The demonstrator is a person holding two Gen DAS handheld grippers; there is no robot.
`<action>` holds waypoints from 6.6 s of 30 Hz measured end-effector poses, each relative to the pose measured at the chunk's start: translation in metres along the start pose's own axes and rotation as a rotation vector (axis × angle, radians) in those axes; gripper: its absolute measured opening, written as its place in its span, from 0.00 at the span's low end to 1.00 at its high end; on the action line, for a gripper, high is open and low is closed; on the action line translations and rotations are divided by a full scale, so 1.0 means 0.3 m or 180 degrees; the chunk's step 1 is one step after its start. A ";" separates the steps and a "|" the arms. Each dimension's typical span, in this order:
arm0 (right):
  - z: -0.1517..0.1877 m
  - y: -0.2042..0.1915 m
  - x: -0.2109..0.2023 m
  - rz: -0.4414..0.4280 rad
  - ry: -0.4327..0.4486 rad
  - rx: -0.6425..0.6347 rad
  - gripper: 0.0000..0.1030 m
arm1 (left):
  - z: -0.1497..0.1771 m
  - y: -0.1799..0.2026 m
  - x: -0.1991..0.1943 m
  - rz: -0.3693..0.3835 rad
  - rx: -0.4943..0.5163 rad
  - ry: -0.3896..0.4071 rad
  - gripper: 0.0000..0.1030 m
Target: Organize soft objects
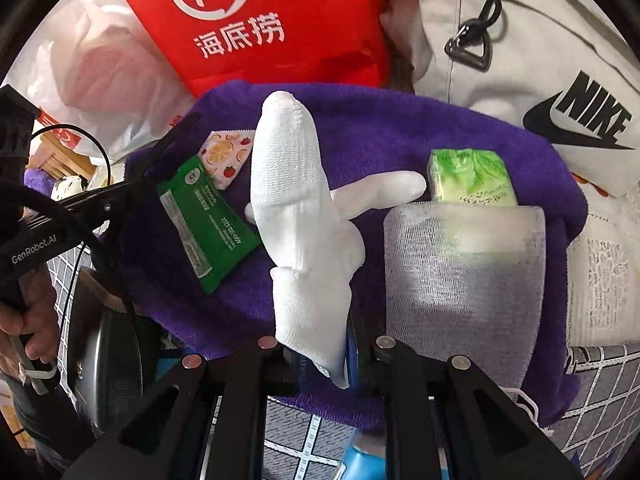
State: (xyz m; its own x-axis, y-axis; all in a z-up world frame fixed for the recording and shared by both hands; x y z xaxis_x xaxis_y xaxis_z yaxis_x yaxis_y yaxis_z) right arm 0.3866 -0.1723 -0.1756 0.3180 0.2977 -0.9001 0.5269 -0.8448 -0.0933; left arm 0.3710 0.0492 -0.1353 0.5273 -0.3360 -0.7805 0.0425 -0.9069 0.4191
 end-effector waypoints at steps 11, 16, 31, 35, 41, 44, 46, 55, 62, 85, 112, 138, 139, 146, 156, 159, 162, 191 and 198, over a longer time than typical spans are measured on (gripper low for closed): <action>-0.002 0.034 -0.014 -0.0106 0.0046 0.0059 0.35 | 0.000 -0.015 0.053 -0.0041 -0.0125 -0.0092 0.18; 0.005 0.044 -0.016 -0.0133 0.0009 0.0097 0.40 | -0.004 -0.008 0.068 -0.0060 -0.0139 -0.0098 0.20; 0.031 0.062 -0.208 0.0109 0.0277 0.0284 0.50 | -0.021 0.003 -0.069 -0.0050 -0.0146 0.0134 0.47; 0.080 0.033 -0.316 0.0169 0.0400 0.0237 0.50 | -0.022 0.028 -0.145 -0.0047 -0.0142 0.0242 0.47; 0.206 -0.081 -0.445 0.0250 0.0582 0.0056 0.53 | 0.028 0.041 -0.260 -0.0007 -0.0145 0.0325 0.48; 0.289 -0.148 -0.471 0.0155 0.0621 0.0047 0.53 | 0.062 0.039 -0.342 -0.0025 -0.0174 0.0430 0.48; 0.336 -0.191 -0.467 0.0068 0.0599 0.0046 0.53 | 0.100 0.048 -0.407 -0.0047 -0.0109 0.0512 0.48; 0.400 -0.417 -0.327 0.0031 0.0375 -0.0490 0.54 | 0.273 0.050 -0.538 -0.0078 -0.0001 0.0526 0.48; 0.365 -0.463 -0.184 0.0300 -0.0021 -0.0967 0.54 | 0.399 -0.017 -0.572 -0.0208 -0.0012 0.0439 0.49; 0.399 -0.433 -0.353 0.0221 0.0455 -0.0773 0.57 | 0.709 -0.025 -0.487 -0.0185 0.0025 -0.0024 0.49; 0.826 -0.231 -0.665 0.0374 0.1065 0.0321 0.58 | 0.952 0.192 -0.319 -0.0013 0.0540 -0.0425 0.21; 0.682 -0.169 -0.693 0.0401 0.1146 0.0347 0.58 | 0.623 0.126 -0.559 0.0341 0.0203 0.0128 0.20; 0.671 -0.167 -0.688 0.0393 0.1141 0.0339 0.58 | 0.611 0.122 -0.559 0.0348 0.0195 0.0139 0.20; 0.590 -0.138 -0.649 0.0298 0.1131 0.0356 0.58 | 0.505 0.094 -0.540 0.0342 0.0096 0.0242 0.20; 0.389 -0.112 -0.604 0.0207 0.1172 0.0193 0.58 | 0.324 0.055 -0.493 0.0216 -0.0027 0.0398 0.20; 0.324 -0.095 -0.577 0.0252 0.1143 0.0159 0.58 | 0.267 0.063 -0.465 0.0211 -0.0012 0.0421 0.20; 0.263 -0.073 -0.541 0.0197 0.1082 0.0194 0.58 | 0.208 0.061 -0.421 0.0141 -0.0062 0.0405 0.20; 0.002 -0.080 -0.278 -0.0019 0.0810 0.0238 0.58 | 0.010 0.026 -0.179 0.0235 -0.0098 0.0287 0.20; -0.038 -0.101 -0.147 -0.0079 0.0554 0.0261 0.58 | 0.002 -0.007 -0.167 0.0279 -0.0164 0.0261 0.20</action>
State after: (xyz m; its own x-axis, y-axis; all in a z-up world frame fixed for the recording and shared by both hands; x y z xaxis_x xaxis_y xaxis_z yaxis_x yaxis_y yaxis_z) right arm 0.3655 -0.1546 -0.1284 0.4410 0.3853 -0.8106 0.4725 -0.8675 -0.1553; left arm 0.3440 0.0678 -0.0974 0.5983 -0.3897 -0.7001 0.0356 -0.8600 0.5091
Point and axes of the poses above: each gripper's, at about its wrist camera, not at the fingertips, and x roughly the way its jaws point, y to its right, z to its underside, the point moved 2 cm from there along x, roughly the way its jaws point, and after that the axes turned 13 degrees about -x, right-handed, at the moved point
